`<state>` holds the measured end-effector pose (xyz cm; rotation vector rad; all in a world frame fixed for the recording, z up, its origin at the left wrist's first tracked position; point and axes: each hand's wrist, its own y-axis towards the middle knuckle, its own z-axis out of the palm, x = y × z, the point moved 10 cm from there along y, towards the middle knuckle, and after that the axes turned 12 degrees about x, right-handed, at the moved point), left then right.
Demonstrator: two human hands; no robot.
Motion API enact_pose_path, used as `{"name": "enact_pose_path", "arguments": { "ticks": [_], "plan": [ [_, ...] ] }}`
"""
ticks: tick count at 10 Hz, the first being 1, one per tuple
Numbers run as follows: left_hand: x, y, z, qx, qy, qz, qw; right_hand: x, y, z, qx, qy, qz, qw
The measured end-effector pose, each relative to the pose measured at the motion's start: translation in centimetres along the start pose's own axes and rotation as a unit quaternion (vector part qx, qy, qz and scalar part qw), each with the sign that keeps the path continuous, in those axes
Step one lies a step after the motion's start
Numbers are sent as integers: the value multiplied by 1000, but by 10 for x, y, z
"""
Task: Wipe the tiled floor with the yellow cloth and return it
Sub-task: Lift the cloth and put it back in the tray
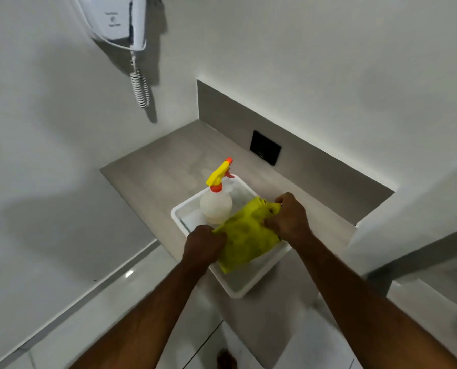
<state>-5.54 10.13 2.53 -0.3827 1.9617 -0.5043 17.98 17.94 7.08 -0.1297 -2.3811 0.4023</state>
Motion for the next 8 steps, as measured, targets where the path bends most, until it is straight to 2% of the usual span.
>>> {"name": "enact_pose_path", "arguments": {
  "ticks": [1,2,4,5,6,7,8],
  "plan": [
    [12,23,11,15,117,-54,991,-8,24,24,53,-63,-11,997],
    [18,36,16,6,253,-90,963,-14,38,46,97,-101,-23,990],
    [3,57,40,67,460,-64,883,-23,44,71,108,-195,-29,974],
    [-4,60,45,53,544,-27,837,-23,44,72,92,-229,-29,969],
    [-3,61,40,16,579,-21,815,-13,31,76,-6,-361,-61,931],
    [-8,59,37,-3,612,5,791,0,20,82,-48,-421,-82,902],
    [-19,48,40,-17,609,102,786,10,17,85,-44,-453,-124,882]
  ]
}}
